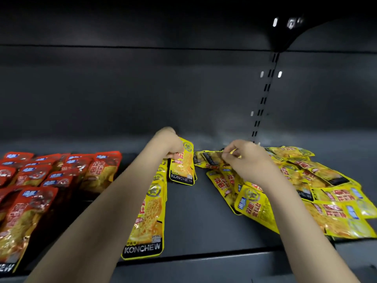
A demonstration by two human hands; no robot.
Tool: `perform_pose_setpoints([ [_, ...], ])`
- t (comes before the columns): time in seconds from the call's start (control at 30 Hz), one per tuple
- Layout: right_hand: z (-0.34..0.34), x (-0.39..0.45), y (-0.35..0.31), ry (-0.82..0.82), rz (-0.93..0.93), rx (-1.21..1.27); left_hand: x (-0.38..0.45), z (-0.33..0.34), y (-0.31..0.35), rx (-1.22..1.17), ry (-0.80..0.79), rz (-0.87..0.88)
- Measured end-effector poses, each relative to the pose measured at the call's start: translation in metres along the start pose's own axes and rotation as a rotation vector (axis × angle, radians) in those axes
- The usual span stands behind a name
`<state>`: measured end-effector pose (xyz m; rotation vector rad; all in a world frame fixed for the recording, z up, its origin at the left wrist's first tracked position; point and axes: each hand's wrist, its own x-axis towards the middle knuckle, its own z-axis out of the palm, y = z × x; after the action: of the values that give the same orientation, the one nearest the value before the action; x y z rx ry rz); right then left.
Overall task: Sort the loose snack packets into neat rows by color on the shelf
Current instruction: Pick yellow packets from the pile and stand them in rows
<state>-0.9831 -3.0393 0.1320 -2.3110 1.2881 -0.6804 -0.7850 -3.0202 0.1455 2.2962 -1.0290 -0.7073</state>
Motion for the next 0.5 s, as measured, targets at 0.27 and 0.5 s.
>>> perform_pose_setpoints([
  [0.27,-0.009,-0.016,0.031,0.061,0.086,0.058,0.009,0.019,0.0,0.205,0.077,-0.119],
  [0.5,-0.016,-0.017,0.038,0.07,0.055,0.063,0.005,0.031,0.002,0.439,0.215,-0.02],
])
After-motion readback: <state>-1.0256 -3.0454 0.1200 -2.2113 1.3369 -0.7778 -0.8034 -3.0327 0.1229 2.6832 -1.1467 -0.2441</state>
